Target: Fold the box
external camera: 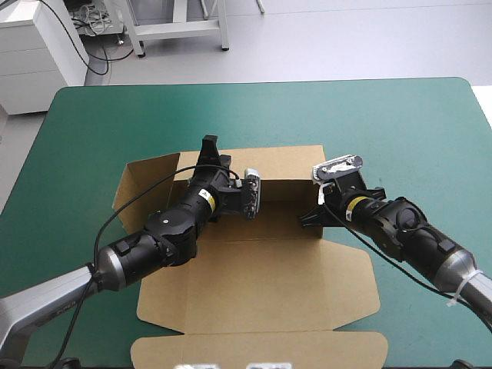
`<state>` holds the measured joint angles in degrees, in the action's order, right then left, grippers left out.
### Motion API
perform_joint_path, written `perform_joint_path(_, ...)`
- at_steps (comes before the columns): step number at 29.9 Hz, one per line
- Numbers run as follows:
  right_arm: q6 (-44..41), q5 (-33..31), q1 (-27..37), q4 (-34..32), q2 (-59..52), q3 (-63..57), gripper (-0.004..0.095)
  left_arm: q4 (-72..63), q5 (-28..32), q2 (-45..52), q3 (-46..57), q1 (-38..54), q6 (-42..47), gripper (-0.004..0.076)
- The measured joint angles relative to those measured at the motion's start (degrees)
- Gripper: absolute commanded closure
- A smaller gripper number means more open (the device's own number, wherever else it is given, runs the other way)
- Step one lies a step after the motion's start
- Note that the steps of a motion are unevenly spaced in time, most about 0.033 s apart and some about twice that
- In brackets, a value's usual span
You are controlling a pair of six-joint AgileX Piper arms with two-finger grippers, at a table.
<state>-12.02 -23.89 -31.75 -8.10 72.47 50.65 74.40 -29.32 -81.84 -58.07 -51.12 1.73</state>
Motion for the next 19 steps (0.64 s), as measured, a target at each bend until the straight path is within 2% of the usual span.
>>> perform_joint_path(4, -1.98, -0.06, 0.00, -0.11, -0.05, 0.00, 0.0914, -0.06, -2.24, 0.00, 0.00, -1.89, 0.00, 0.0631)
perform_joint_path(10, -3.68, 2.83, -0.24, -0.13, 0.38, -0.30, 0.0914, -1.84, -4.71, 0.00, 0.00, -8.39, 0.00, 0.0386)
perform_joint_path(12, -4.86, 3.72, -0.53, -0.98, 0.75, -0.29, 0.0914, -2.55, -5.88, 0.00, 0.00, -10.46, 0.00, 0.0330)
perform_joint_path(19, -13.02, 7.01, -0.70, -8.31, 3.59, -0.16, 0.0914, -3.88, -14.63, 0.00, 0.00, -17.83, 2.16, 0.0313)
